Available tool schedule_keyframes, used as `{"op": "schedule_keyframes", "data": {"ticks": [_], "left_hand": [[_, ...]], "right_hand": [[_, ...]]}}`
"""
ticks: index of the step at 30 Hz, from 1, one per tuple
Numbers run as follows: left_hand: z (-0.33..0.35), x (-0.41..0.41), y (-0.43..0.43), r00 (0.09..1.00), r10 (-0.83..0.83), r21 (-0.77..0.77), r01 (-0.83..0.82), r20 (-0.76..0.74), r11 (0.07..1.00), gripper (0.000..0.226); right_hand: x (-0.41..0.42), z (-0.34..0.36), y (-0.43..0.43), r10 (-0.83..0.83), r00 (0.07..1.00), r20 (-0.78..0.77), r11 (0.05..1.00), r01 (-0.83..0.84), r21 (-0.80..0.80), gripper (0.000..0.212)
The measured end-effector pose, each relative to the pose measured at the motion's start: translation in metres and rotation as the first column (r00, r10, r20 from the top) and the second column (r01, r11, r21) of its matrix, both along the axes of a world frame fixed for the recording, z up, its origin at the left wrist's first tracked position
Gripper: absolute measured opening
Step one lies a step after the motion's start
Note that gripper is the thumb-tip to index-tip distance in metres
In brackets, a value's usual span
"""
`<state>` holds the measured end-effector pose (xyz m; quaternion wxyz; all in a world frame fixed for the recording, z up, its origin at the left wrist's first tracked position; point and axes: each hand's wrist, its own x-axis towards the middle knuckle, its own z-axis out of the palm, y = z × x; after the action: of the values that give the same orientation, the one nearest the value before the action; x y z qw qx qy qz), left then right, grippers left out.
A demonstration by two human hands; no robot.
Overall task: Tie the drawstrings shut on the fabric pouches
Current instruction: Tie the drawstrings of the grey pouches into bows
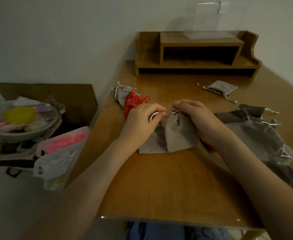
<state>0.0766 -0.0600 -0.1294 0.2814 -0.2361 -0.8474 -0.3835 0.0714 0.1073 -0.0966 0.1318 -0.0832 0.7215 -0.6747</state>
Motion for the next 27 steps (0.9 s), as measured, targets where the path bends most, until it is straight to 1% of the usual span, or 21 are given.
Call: {"op": "schedule_keyframes", "data": {"ticks": [3, 5, 7, 9, 11, 13, 15, 17, 20, 23, 25, 26, 27], "left_hand": [[-0.001, 0.0, -0.002, 0.998, 0.066, -0.056, -0.066, 0.006, 0.996, 0.008], [-0.001, 0.002, -0.002, 0.994, 0.101, -0.086, -0.097, 0.044, 0.992, 0.004], [0.0, 0.003, -0.001, 0.989, 0.126, -0.062, -0.121, 0.075, 0.991, 0.008], [0.0, 0.004, -0.001, 0.989, 0.122, -0.035, -0.119, 0.08, 0.992, 0.012], [0.0, 0.005, -0.001, 0.991, 0.114, -0.026, -0.112, 0.072, 0.993, 0.018], [-0.001, 0.004, -0.001, 0.991, 0.13, -0.058, -0.129, 0.015, 0.99, 0.023], [-0.003, 0.002, 0.0, 0.987, 0.145, -0.112, -0.153, -0.075, 0.982, 0.018], [-0.004, 0.001, 0.0, 0.981, 0.135, -0.134, -0.154, -0.143, 0.979, 0.016], [-0.005, -0.002, -0.001, 0.98, 0.122, -0.126, -0.143, -0.16, 0.982, 0.017], [-0.006, -0.001, -0.001, 0.987, 0.121, -0.139, -0.135, -0.106, 0.981, 0.028], [-0.005, 0.0, -0.002, 0.988, 0.15, -0.116, -0.152, -0.028, 0.982, 0.03], [-0.005, 0.0, -0.003, 0.986, 0.169, -0.105, -0.168, 0.001, 0.98, 0.029], [-0.005, 0.0, -0.004, 0.983, 0.184, -0.1, -0.182, 0.015, 0.978, 0.028]], "right_hand": [[0.001, -0.003, -0.004, 0.018, 1.0, -0.025, 0.999, -0.017, 0.04, 0.021], [0.001, -0.003, -0.006, 0.025, 0.999, -0.047, 0.996, -0.02, 0.086, 0.02], [0.002, -0.004, -0.006, 0.025, 0.999, -0.046, 0.995, -0.021, 0.095, 0.019], [0.002, -0.005, -0.006, 0.012, 1.0, -0.021, 0.997, -0.011, 0.077, 0.014], [0.002, -0.005, -0.006, 0.036, 0.999, 0.022, 0.997, -0.037, 0.069, 0.012], [0.002, -0.004, -0.005, 0.115, 0.991, 0.064, 0.987, -0.121, 0.102, 0.014], [0.003, -0.005, -0.005, 0.176, 0.981, 0.081, 0.968, -0.187, 0.169, 0.017], [0.003, -0.007, -0.007, 0.164, 0.984, 0.07, 0.965, -0.175, 0.194, 0.021], [0.004, -0.009, -0.008, 0.092, 0.996, -0.015, 0.989, -0.09, 0.119, 0.019], [0.002, -0.009, -0.004, 0.012, 0.998, -0.063, 0.999, -0.01, 0.032, 0.022], [-0.001, -0.009, -0.001, -0.053, 0.998, -0.041, 0.998, 0.052, -0.024, 0.024], [-0.003, -0.009, 0.001, -0.089, 0.996, 0.006, 0.991, 0.089, -0.1, 0.025], [-0.004, -0.009, 0.003, -0.116, 0.991, 0.074, 0.969, 0.129, -0.209, 0.024]]}}
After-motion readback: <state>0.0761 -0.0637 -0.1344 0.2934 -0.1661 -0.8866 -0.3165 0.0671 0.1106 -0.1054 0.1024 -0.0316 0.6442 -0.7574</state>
